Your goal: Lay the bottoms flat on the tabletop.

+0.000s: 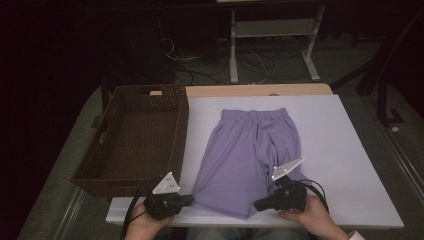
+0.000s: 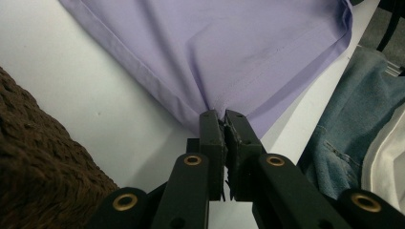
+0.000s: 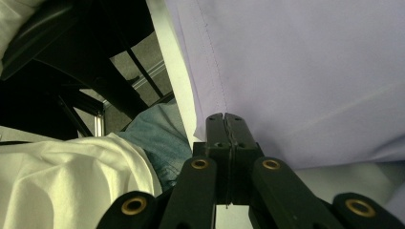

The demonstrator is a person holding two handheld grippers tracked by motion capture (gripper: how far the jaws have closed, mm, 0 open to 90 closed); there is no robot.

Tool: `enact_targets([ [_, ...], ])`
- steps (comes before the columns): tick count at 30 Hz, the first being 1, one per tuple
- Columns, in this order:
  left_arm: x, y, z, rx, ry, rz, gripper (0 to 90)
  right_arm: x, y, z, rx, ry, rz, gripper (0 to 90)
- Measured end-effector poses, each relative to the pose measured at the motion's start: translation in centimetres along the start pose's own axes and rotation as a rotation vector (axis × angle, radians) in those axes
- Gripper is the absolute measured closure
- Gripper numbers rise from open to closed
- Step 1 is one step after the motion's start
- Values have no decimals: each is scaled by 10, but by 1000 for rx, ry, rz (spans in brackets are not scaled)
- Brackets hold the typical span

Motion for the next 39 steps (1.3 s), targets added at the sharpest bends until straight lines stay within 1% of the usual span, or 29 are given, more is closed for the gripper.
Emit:
enact_targets([
  [2,-1,-1,0,4,3,7,843,0,0,1,1,4,0,887],
  [5,-3,-2,2,10,10,25,799,-1,-1,1,-1,5,0,877],
  [6,-4,-3,2,14,8,33,792,0,-1,1,-3,0,-3,844],
  [7,-4,-3,2,16,9,39,776,0,-2,0,-6,-8,-1,781],
  [9,-5,-3,2,16,14,43,745,1,-2,-1,-11,-21,-1,702],
  [11,-5,-4,2,21,11,46,720,2,-3,-2,3,-34,17,661],
  [14,-6,-4,2,31,7,51,686,3,-2,-3,14,-50,25,617],
  [17,-7,-4,2,34,9,51,655,5,-2,-5,18,-65,31,592],
  [19,-7,-4,2,29,9,51,631,8,-2,-5,18,-76,36,577],
  [24,-8,-6,0,35,1,61,579,24,-4,-5,9,-127,58,543],
  [27,-8,-7,-1,29,0,65,554,37,-8,-5,-1,-166,76,527],
  [30,-9,-9,-4,30,-7,65,513,50,-12,-4,-18,-207,95,514],
  [35,-11,-13,-6,32,-11,76,483,71,-22,-1,-49,-263,130,495],
  [39,-14,-16,-9,28,-7,86,463,84,-27,4,-72,-295,155,474],
])
Point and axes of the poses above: each handheld gripper's, and its own axes: x roughly backward along the jaws, z roughly out of its underside, y roughly to its left, the point moved 8 cm from there along -x, roughly forward along the jaws, and after that the axes turned 4 degrees about -x, right-handed, at the moved point
